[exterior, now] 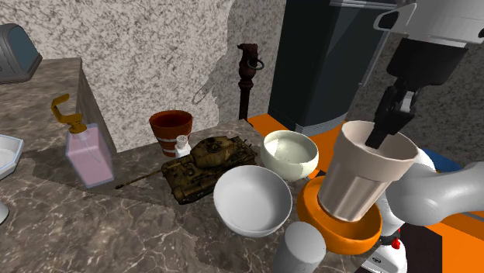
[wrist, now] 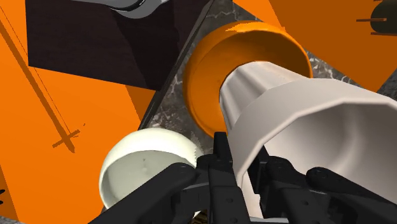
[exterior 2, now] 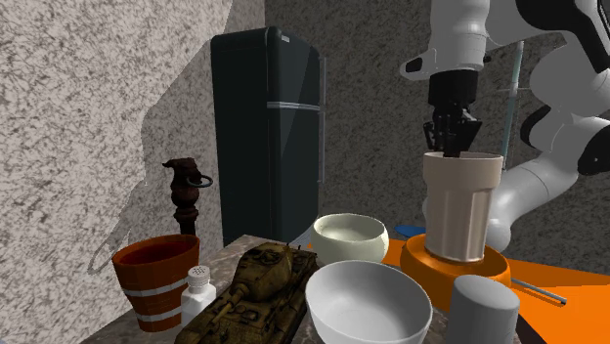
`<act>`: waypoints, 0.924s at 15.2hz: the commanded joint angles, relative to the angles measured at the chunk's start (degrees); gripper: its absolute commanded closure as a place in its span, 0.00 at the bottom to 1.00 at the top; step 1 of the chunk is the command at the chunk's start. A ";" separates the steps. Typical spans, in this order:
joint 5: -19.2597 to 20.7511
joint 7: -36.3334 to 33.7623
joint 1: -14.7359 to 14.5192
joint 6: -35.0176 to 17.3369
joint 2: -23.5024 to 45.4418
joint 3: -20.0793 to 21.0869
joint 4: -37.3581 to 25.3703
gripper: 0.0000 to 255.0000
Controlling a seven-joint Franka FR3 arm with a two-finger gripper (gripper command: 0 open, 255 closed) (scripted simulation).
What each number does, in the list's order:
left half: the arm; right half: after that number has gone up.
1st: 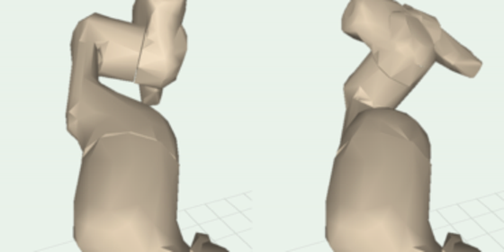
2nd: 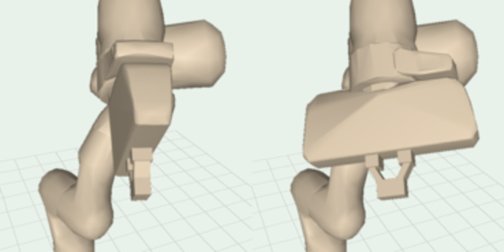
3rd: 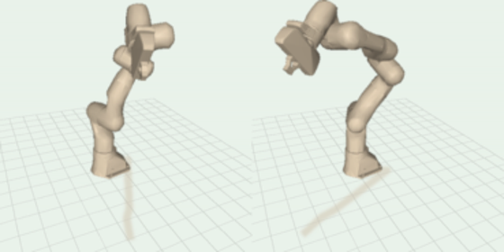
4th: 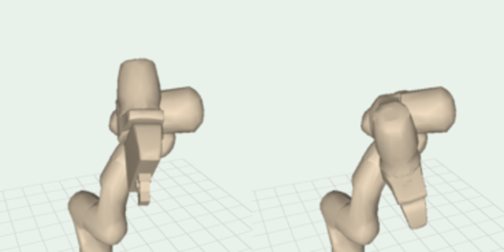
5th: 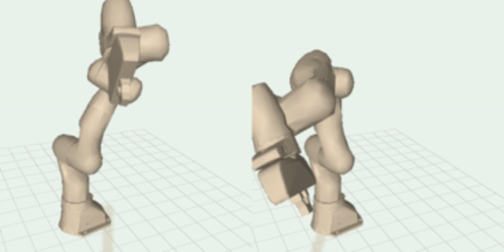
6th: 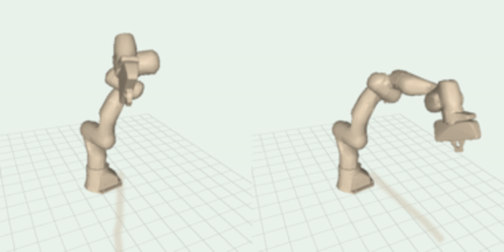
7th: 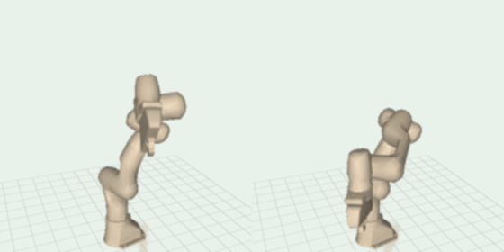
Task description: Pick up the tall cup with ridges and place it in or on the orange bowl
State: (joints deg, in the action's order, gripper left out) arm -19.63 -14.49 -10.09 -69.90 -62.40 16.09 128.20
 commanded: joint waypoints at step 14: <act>1.34 -0.79 0.57 5.15 4.96 -1.46 -10.06 0.00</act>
State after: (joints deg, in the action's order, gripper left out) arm -18.39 -15.31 -9.53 -64.98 -57.58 14.75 118.47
